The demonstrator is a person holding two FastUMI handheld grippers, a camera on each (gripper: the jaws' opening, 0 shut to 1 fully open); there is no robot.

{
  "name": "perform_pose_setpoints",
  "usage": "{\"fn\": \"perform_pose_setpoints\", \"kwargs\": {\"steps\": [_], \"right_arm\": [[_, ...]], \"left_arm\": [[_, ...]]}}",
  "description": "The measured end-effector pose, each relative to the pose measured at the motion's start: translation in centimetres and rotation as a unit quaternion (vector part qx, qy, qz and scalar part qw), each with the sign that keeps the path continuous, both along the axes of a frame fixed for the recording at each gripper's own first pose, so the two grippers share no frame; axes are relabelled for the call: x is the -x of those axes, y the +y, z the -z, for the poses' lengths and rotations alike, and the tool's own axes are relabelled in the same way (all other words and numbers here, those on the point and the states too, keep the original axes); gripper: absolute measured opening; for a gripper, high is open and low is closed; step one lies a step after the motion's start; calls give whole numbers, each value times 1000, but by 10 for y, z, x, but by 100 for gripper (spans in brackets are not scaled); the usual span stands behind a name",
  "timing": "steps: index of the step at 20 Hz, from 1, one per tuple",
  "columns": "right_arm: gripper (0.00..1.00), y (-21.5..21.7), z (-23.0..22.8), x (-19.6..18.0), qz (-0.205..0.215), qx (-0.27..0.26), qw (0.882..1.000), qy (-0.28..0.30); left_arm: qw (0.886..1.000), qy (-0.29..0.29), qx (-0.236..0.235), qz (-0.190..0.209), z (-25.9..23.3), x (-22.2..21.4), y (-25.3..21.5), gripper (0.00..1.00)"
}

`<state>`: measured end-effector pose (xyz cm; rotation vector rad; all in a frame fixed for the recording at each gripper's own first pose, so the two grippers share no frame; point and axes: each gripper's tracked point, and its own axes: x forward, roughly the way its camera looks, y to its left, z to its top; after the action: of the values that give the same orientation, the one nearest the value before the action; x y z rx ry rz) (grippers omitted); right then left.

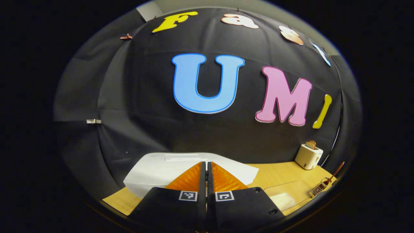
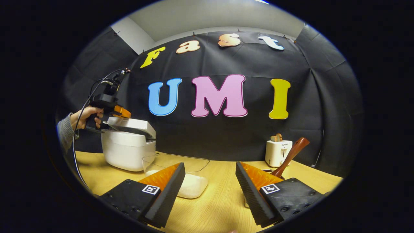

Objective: Close the left gripper, press the button to open the rice cooker; take a wooden spoon from the chopstick holder with the right hand, scoop a spoonful of rice and pour it into the rice cooker, then put the wooden spoon back into the chopstick holder.

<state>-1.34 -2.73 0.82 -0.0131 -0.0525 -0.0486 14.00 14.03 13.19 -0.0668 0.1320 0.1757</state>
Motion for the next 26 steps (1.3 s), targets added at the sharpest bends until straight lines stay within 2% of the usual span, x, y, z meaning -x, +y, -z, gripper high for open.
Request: {"fn": "perform_pose_setpoints", "kwargs": {"steps": [3,6,12,13,14,15,16,18,20,21,26], "right_arm": [[98,-7,-6,3,8,-6,1000,-9],[97,-10,-10,4,6,-11,1000,-12],[97,-22,-17,11,14,3,1000,-8],[97,-27,-18,14,21,6,1000,-7],[98,-34,-18,17,27,7,1000,-5],[98,-38,-18,19,32,5,999,-1],[98,-43,-18,24,37,2,999,2],[97,-57,-20,32,49,-7,999,7],[97,-73,-20,36,65,-19,998,13],[97,-84,-18,36,73,-27,997,19],[98,-128,8,13,99,-103,988,58]], "left_arm": [[998,-53,-22,-19,-27,-5,8,6],[994,-104,-17,-26,-52,1,8,6],[989,-146,9,-18,-62,25,2,6],[988,-154,12,-19,-61,30,0,2],[986,-163,17,-19,-60,37,-2,15],[984,-174,21,-20,-59,44,-4,39],[982,-184,25,-22,-56,52,-5,45],[979,-200,32,-26,-46,68,-13,64],[977,-208,29,-18,-34,83,-29,86],[978,-209,28,-12,-28,88,-39,94],[980,-194,7,35,-3,114,-84,95]]}}
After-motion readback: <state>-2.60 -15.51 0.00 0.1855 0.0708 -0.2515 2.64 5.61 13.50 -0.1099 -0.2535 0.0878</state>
